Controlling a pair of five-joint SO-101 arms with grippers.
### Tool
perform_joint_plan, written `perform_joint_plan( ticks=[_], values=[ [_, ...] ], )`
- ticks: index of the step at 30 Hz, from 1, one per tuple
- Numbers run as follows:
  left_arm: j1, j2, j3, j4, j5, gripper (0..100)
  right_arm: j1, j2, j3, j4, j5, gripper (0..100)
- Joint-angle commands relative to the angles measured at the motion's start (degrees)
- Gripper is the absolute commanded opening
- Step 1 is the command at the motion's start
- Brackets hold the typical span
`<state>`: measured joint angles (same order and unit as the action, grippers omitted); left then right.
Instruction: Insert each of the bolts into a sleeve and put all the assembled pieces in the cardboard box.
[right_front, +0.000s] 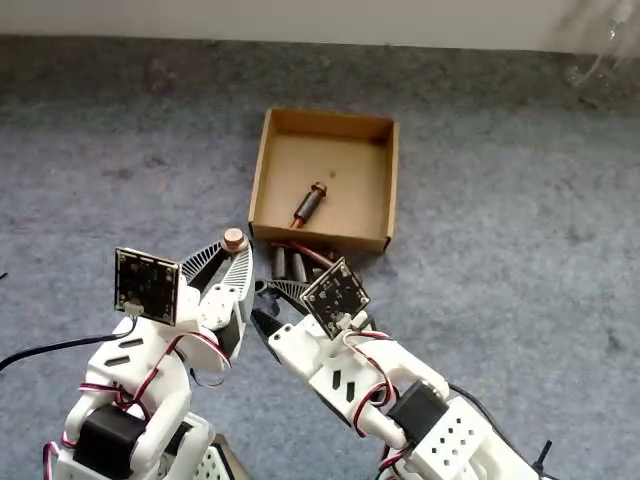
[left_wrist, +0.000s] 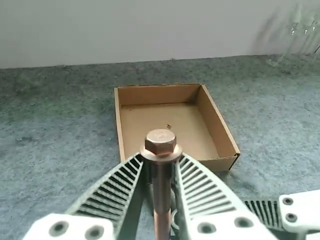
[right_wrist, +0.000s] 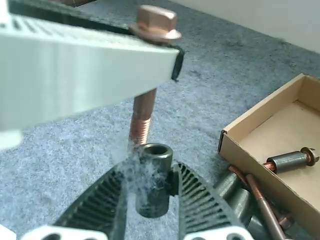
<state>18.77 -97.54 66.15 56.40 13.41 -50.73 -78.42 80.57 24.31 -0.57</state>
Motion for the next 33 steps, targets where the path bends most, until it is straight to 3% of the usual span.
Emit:
perform_joint_plan(
  ticks=[1, 33],
  values=[
    [1.5, -0.2, -4.6, -1.1, -0.6, 0, -0.9, -1.3, -0.3, -1.5, 0.7, 0.5],
    [3.6, -0.7, -2.6, -3.9, 0.8, 0, -1.1, -1.3, 1.6, -1.5, 3.2, 0.5]
  ],
)
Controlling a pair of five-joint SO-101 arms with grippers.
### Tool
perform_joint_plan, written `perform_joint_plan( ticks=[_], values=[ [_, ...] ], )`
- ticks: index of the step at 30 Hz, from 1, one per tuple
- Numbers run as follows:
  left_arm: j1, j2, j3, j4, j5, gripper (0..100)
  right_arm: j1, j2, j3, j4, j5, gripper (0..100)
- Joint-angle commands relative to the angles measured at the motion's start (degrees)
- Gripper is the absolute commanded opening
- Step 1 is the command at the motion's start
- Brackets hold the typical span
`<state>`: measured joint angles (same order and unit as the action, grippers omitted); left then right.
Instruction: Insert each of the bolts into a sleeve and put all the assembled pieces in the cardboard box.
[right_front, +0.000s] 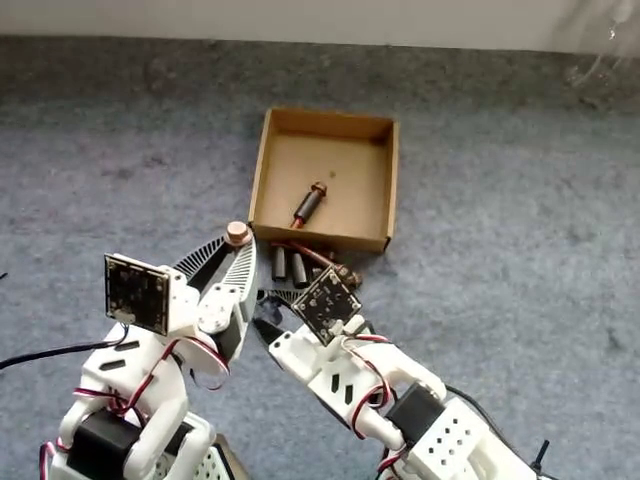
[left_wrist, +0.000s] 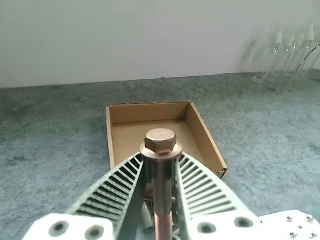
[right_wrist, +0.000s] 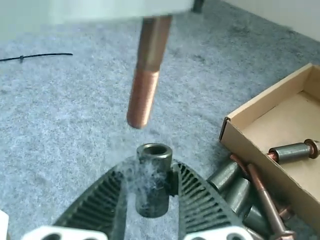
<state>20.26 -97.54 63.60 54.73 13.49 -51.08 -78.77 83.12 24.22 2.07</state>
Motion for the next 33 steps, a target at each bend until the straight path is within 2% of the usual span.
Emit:
perform_joint_plan(
  ticks=[1, 33],
  values=[
    [2.4, -0.7, 0.7, -2.9, 0.8, 0, -0.7, -0.9, -0.7, -1.4, 0.5, 0.5],
    [1.7, -0.7, 1.9, -0.3, 0.7, 0, 0.5, -2.0, -2.5, -1.5, 0.4, 0.5]
  ],
)
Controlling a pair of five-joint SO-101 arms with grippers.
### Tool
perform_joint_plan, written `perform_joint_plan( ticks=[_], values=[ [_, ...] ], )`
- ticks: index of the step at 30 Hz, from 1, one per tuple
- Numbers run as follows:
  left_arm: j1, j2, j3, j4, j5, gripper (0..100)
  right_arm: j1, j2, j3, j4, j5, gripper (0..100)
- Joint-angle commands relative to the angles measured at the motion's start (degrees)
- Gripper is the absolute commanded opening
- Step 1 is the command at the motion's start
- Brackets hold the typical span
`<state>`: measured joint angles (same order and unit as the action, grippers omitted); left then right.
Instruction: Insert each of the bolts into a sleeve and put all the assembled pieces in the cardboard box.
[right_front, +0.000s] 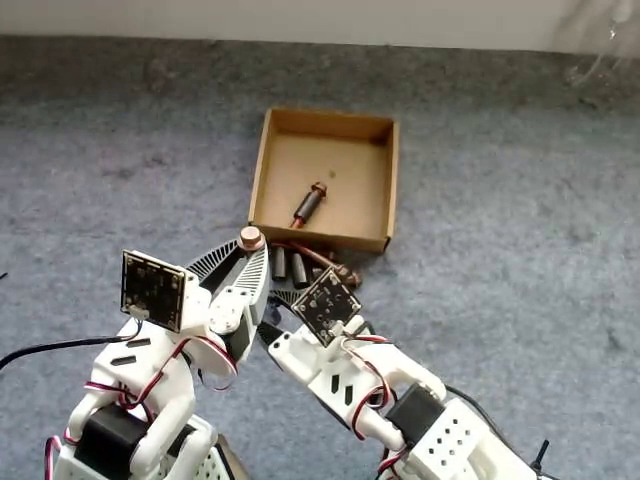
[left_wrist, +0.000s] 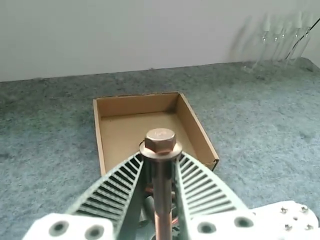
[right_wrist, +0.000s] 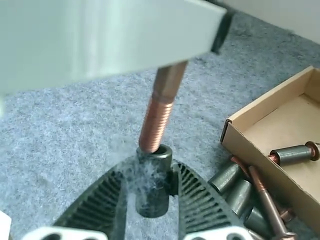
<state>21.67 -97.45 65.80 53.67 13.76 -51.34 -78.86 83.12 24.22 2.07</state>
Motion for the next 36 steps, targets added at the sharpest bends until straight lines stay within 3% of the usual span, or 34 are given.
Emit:
perform_joint_plan(
  ticks=[1, 6, 20, 27, 36],
  values=[
    [-0.2, -0.7, -0.3, 0.8, 0.4, 0, 0.6, -2.9, -3.0, -1.3, 0.4, 0.5],
    [-0.7, -0.4, -0.2, 0.9, 0.4, 0, 0.5, -8.6, -5.1, 4.0, 0.2, 0.5],
    [3.8, -0.7, 1.5, 1.2, -2.5, 0, 1.0, -10.1, -6.1, 0.3, 0.0, 0.5],
    [3.7, -0.4, 1.6, 1.9, -2.6, 0, 3.4, -10.0, -14.5, 2.1, -0.1, 0.5],
    [3.6, -0.3, 6.5, -2.3, -4.3, 0, 3.5, -9.4, -19.8, 5.2, -0.1, 0.5]
  ],
)
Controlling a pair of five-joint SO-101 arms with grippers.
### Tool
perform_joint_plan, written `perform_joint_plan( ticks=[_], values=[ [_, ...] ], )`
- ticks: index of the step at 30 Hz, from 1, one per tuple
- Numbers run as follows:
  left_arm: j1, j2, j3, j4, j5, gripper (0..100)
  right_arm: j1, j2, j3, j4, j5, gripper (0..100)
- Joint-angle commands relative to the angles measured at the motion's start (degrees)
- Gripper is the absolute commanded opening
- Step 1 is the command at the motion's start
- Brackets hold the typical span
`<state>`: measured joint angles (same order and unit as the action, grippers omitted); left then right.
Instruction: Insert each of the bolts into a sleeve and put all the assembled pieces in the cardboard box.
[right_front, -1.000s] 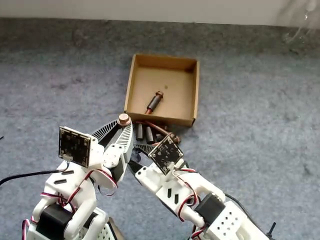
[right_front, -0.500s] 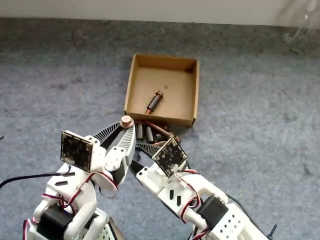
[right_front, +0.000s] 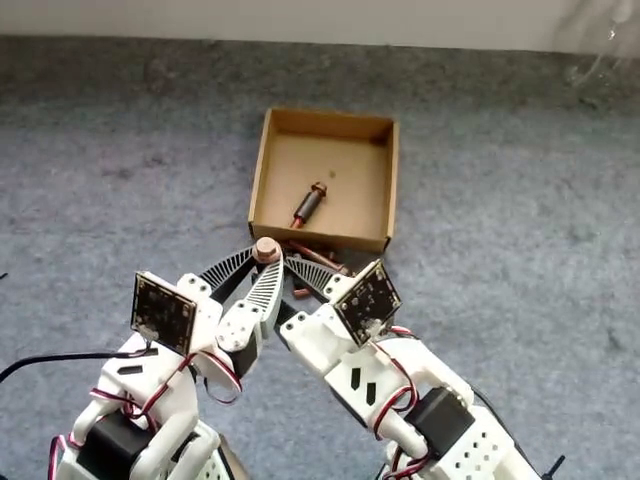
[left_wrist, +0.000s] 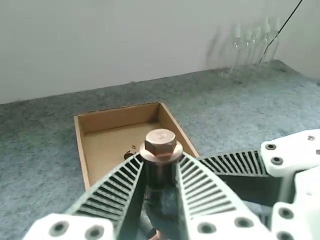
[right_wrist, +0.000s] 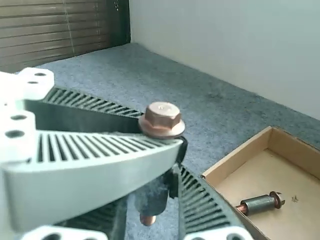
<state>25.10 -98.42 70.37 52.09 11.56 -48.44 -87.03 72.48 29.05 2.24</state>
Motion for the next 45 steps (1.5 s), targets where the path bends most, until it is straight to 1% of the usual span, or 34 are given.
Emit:
perform_joint_plan(
  ticks=[1, 3, 4, 8, 10, 13, 20, 24, 29, 32, 36, 41, 45],
  values=[
    [0.2, 0.7, 1.9, -0.7, -3.5, 0, 0.7, -0.1, -10.4, 1.5, -0.3, 0.5],
    [0.1, 0.6, 1.9, -0.7, -4.8, 2, 2.2, 3.3, -13.1, 2.7, -0.3, 0.5],
    [0.0, 0.6, 1.9, -0.6, -4.9, 4, 3.3, 5.4, -14.4, 2.7, -0.3, 0.5],
    [-4.5, 0.6, 1.7, -0.4, -4.9, 15, 7.4, 14.6, -20.4, 2.6, -0.3, 0.5],
    [-7.1, 0.6, 1.5, -0.4, -4.7, 17, 8.9, 18.7, -23.7, 2.6, -0.3, 0.5],
    [-9.5, 0.2, 1.5, -0.5, -4.7, 17, 10.9, 24.1, -28.3, 2.6, -0.3, 0.5],
    [-11.6, 0.2, 1.8, -0.6, -4.7, 17, 14.2, 32.7, -35.4, 2.6, -0.3, 0.5],
    [-13.3, 0.6, 2.1, -0.6, -4.7, 17, 19.7, 40.3, -39.3, 2.6, -0.3, 0.5],
    [-13.1, 0.6, 4.1, -0.7, -4.7, 17, 24.7, 51.2, -43.8, 2.6, -0.3, 0.5],
    [-13.0, 0.7, 4.3, -0.7, -4.7, 13, 27.1, 57.5, -46.1, 2.6, -0.3, 0.5],
    [-12.9, 0.7, 5.1, -0.9, -4.7, 10, 28.3, 66.3, -48.7, 2.6, -0.3, 0.5],
    [-12.9, 0.7, 5.8, -1.9, -4.7, 10, 28.3, 77.7, -53.8, 2.6, -0.4, 0.5],
    [-12.9, 0.7, 5.8, -1.9, -4.8, 10, 29.8, 86.4, -61.1, 2.6, -6.9, 0.5]
  ],
)
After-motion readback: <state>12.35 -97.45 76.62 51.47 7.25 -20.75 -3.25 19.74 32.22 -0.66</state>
